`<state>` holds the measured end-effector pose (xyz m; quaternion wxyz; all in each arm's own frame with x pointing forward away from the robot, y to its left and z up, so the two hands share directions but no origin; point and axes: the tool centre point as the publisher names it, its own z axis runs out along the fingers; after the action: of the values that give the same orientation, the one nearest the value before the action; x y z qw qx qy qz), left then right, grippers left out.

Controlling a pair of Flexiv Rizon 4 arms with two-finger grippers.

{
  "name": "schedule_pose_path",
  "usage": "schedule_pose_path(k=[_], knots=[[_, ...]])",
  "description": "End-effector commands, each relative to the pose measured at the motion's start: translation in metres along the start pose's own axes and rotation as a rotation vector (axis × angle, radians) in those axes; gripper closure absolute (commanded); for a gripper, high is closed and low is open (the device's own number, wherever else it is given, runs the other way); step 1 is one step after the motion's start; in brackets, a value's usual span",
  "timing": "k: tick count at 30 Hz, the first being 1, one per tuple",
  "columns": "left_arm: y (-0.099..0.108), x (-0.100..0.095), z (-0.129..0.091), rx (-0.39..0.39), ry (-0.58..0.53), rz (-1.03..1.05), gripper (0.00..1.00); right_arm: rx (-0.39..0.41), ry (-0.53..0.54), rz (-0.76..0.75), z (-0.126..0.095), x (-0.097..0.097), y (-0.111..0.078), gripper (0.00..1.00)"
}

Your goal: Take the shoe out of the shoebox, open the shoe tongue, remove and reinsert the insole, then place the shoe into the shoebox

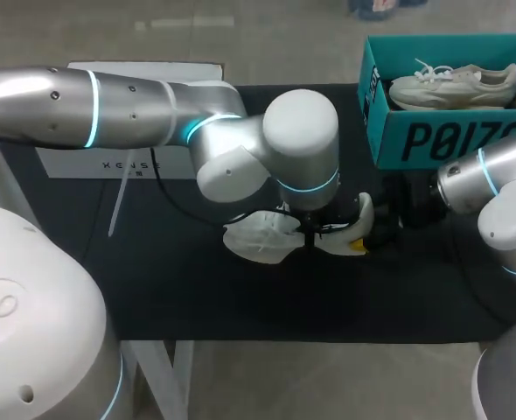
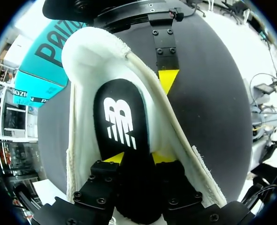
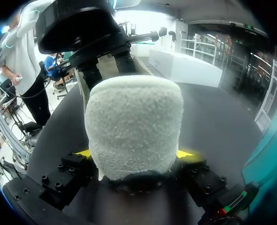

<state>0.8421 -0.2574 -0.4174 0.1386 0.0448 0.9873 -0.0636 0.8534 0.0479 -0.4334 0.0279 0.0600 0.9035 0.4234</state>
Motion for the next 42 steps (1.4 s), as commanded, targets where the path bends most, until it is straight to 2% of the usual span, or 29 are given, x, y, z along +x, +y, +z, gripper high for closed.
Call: schedule_pose_path(k=[1,8,12,16,20,24,28,33,38,40,42], knots=[[-0.004,0.005,0.014,-0.004,-0.02,0.008,0.71,0.003,-0.001,0.001,0.004,0.001,-0.002,1.0],[0.002,0.005,0.018,-0.004,-0.026,-0.014,0.75,0.003,-0.001,0.001,0.004,0.001,-0.002,1.0],[0.003,-0.001,0.025,-0.004,-0.058,-0.023,0.76,0.003,-0.001,0.001,0.004,0.001,-0.002,1.0],[0.003,-0.009,0.031,0.014,-0.066,-0.027,0.73,0.003,-0.001,0.001,0.004,0.001,-0.002,1.0],[0.0,-0.013,0.034,0.036,-0.063,-0.029,0.65,0.003,-0.001,0.001,0.004,0.001,-0.002,1.0],[-0.001,-0.015,0.038,0.038,-0.069,-0.03,0.64,0.003,-0.001,0.001,0.004,0.001,-0.002,1.0],[0.0,-0.017,0.041,0.026,-0.089,-0.03,0.69,0.003,-0.001,0.001,0.004,0.001,-0.002,1.0],[0.001,-0.019,0.04,0.003,-0.114,-0.028,0.85,0.003,-0.001,0.001,0.004,0.001,-0.002,1.0],[0.003,-0.02,0.04,0.002,-0.117,-0.037,0.92,0.003,-0.001,0.001,0.004,0.001,-0.002,1.0],[0.004,-0.02,0.04,0.001,-0.117,-0.04,1.0,0.003,-0.001,0.001,0.004,0.001,-0.002,1.0],[0.004,-0.021,0.042,0.002,-0.115,-0.042,1.0,0.003,-0.001,0.001,0.004,0.001,-0.002,1.0]])
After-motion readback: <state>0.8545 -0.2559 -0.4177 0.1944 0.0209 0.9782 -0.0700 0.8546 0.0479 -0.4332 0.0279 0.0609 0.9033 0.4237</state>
